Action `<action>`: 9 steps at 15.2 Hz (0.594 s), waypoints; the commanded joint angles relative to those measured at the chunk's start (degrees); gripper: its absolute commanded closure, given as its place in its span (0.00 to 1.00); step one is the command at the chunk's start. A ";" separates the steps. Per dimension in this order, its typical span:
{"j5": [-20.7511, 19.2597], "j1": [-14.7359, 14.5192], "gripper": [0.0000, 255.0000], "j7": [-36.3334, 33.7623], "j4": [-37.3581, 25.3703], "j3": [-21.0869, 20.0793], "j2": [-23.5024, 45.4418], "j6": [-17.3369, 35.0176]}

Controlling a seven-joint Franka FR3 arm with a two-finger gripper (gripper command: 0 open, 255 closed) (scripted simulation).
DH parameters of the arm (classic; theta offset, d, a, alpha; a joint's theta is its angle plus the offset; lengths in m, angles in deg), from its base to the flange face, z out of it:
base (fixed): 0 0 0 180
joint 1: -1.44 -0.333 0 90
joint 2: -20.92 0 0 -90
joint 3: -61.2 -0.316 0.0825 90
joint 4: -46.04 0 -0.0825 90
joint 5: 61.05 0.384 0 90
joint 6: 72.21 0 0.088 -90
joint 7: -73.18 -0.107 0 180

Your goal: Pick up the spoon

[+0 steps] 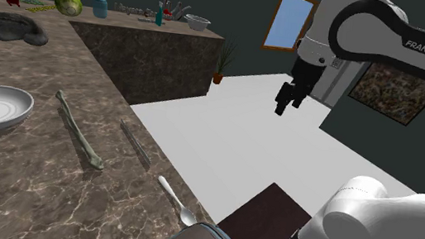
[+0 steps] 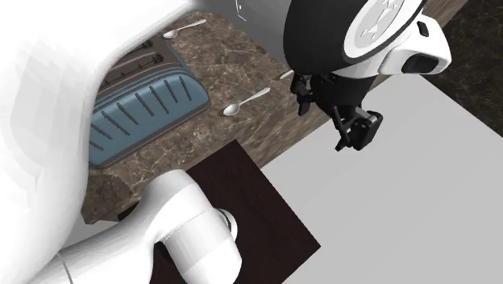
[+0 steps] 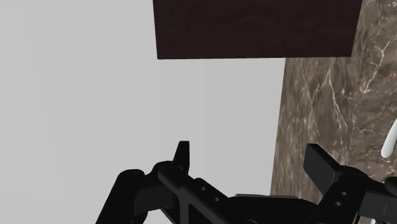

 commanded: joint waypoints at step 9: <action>7.37 -3.25 0.00 -6.38 7.18 -4.68 4.94 9.83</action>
